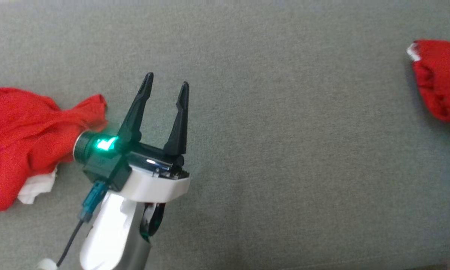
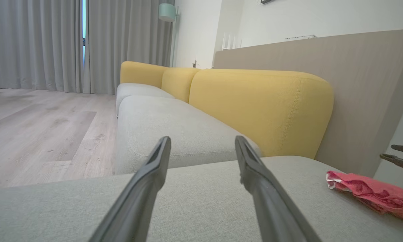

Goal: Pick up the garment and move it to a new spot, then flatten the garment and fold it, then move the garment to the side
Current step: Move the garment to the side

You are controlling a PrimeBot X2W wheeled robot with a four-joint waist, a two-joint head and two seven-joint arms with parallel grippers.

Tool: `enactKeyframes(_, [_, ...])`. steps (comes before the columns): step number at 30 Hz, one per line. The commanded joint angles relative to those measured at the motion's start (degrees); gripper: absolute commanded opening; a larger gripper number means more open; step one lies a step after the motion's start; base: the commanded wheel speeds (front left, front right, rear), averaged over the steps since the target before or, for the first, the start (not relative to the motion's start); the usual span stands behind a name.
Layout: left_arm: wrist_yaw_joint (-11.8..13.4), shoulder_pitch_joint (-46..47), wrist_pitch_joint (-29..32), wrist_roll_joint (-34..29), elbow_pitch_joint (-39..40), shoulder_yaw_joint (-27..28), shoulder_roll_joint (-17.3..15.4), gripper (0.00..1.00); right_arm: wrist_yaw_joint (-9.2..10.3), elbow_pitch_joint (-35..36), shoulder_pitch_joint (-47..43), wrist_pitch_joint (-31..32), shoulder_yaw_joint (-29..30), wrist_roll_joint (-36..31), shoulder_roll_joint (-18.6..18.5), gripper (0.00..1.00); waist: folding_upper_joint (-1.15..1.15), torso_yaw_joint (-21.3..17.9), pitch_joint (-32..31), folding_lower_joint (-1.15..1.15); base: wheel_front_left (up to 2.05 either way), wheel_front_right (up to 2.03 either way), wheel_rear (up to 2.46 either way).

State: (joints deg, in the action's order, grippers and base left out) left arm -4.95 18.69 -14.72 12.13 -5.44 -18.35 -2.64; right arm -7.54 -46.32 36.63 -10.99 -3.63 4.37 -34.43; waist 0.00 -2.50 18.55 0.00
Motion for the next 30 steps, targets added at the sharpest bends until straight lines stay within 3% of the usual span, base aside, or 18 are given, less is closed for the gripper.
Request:
enactKeyframes(1, [0.3, -0.2, -0.3, 0.4, 1.8, 1.9, -0.2, 1.0, 0.05, 1.8, 0.4, -0.8, -0.3, 0.0, -1.0, 1.0, 0.0, -0.4, -1.3, 0.0, 0.0, 0.0, 0.0])
enactKeyframes(9, [1.0, -3.4, -0.3, 0.2, 3.0, 4.6, -0.2, 1.0, 0.05, 12.7, 0.1, -1.9, -1.7, 2.0, 7.9, 1.0, 0.0, -1.4, -7.4, 0.0, 0.0, 0.0, 0.0])
enactKeyframes(20, [1.1, -6.9, -0.3, 0.0, 4.2, 6.8, -0.2, 1.0, 0.05, 30.4, -6.0, 1.5, -1.1, 5.7, 19.7, 1.0, 0.0, -0.7, -11.4, 0.0, 0.0, 0.0, 0.0])
enactKeyframes(26, [1.0, -8.4, -0.3, -0.1, 3.5, 7.5, -0.2, 1.0, 0.05, 32.6, -12.6, -0.3, 0.1, 4.0, 27.1, 1.0, 0.0, -0.4, -11.9, 0.0, 0.0, 0.0, 0.0])
enactKeyframes(30, [1.0, -9.2, -0.3, 0.1, 2.3, 7.8, -0.2, 1.0, 0.05, 31.4, -17.9, -3.3, 1.3, 2.5, 30.0, 1.0, 0.0, -0.2, -12.3, 0.0, 0.0, 0.0, 0.0])
